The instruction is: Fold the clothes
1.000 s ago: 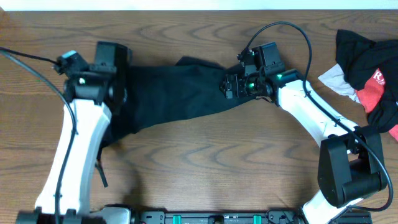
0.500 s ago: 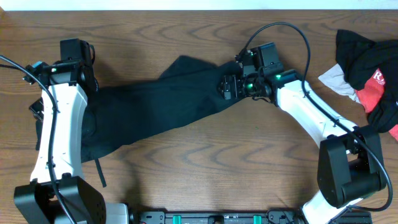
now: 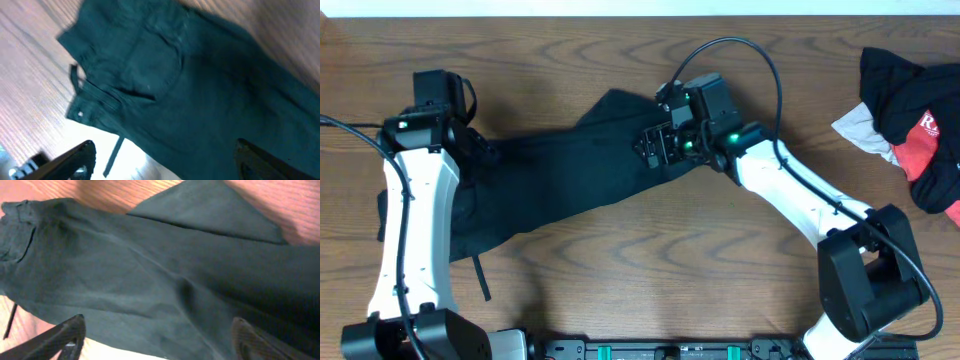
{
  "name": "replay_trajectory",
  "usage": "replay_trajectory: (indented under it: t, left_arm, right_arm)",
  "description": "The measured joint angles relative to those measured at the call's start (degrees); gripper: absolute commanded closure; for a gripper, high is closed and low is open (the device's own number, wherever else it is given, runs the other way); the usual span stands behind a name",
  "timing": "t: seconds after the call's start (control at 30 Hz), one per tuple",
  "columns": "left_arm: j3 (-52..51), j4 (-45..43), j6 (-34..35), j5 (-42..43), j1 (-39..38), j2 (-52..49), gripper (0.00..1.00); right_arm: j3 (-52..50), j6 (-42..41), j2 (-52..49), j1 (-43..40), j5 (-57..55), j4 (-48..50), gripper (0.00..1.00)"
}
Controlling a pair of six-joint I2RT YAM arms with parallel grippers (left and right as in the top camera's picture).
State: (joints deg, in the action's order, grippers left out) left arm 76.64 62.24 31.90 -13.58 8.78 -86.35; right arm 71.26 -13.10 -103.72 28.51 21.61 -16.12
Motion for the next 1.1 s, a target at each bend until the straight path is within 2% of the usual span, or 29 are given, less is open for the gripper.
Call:
replay_trajectory:
  t: [0.07,0.23,0.37,0.53,0.7,0.83,1.03,1.1]
  left_arm:
    - [-2.8,-2.0,-0.9,2.7,0.0,0.0,0.2]
    - [-9.8,-8.7,-2.4,7.8,0.0,0.0,0.38]
    - [-14.5,-13.9,-3.3,9.6,0.0,-0.3,0.57]
    - [-17.7,-17.7,-3.6,10.7,0.0,-1.9,0.65]
    - [-18.0,-19.7,-3.6,10.7,0.0,-5.5,0.71]
    - [-18.0,-21.4,-3.7,10.7,0.0,-9.0,0.71]
    - [-18.0,-22.8,-4.1,10.8,0.0,-12.8,0.71]
    - [-18.0,-23.0,-4.3,10.5,0.0,-13.2,0.71]
  right_arm:
    - [0.0,-0.2,0.0,0.5,-0.7,0.3,0.26]
    - [0.0,-0.9,-0.8,0.7,-1.5,1.4,0.53]
    - [0.0,-1.5,-2.2,0.7,-2.0,1.6,0.6]
    - [0.0,-1.8,-2.4,0.9,-2.1,1.9,0.66]
    - [0.0,-2.0,-3.3,0.9,-4.5,1.9,0.65]
    - [0.0,-2.5,-4.7,0.6,-6.8,1.9,0.55]
    - [1.6,-2.7,-5.1,-2.7,-8.8,0.0,0.47]
    - [3.9,-2.8,-5.2,-4.9,-8.8,-2.9,0.38]
